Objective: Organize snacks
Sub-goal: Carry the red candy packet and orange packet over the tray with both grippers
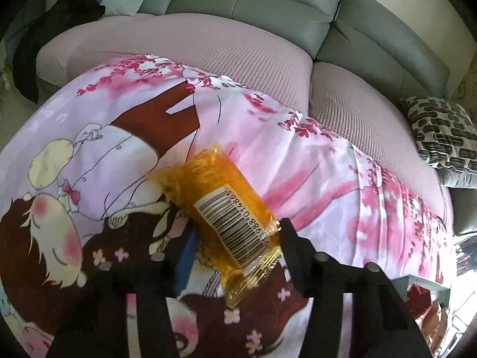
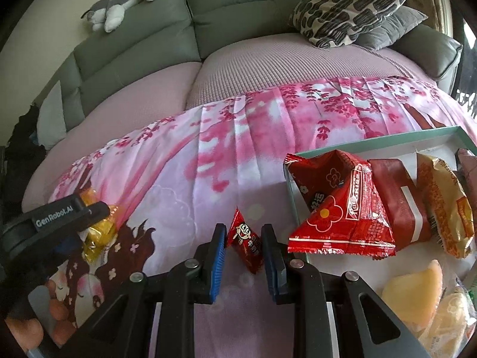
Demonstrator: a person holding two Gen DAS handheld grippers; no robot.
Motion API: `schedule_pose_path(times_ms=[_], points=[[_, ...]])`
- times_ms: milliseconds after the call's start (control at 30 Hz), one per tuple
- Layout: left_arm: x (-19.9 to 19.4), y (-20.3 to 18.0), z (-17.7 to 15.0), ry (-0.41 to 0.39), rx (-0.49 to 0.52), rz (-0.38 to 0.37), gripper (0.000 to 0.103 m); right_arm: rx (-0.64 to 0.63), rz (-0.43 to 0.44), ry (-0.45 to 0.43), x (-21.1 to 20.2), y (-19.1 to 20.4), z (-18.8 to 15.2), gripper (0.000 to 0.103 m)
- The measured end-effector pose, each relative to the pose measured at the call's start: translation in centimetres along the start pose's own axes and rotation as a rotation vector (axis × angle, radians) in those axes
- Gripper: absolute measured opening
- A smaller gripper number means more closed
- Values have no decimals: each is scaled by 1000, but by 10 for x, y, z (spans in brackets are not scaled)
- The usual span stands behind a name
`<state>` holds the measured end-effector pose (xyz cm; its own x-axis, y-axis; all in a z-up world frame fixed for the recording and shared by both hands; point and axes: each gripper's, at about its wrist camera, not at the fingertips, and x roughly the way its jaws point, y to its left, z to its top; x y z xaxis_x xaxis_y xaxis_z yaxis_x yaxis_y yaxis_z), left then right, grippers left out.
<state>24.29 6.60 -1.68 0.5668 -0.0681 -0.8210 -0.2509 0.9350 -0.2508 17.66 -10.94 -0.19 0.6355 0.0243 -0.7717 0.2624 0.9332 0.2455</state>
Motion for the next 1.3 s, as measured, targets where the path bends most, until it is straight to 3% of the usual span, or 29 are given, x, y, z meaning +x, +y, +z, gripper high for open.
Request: schedule_pose_path(times_ms=[233,500,700,900,1300], points=[[-26,10,-10,9,-12,18,52,26,115,-8,-22,-1,-3,25],[-65,20,-32,-10,4,4,52,25,133,-54,-54,-8,-7,25],[-93,15,-40,-59,21,-38,52,26,114,-112,-85,-20,-10,25],[-112,-13,-54,-75,98,-88,52,55,87,-160,-115,-41,-7,25],[-126,-80,-73,-92,260,-139,52,284,-72,-224,-152,-152,11,25]])
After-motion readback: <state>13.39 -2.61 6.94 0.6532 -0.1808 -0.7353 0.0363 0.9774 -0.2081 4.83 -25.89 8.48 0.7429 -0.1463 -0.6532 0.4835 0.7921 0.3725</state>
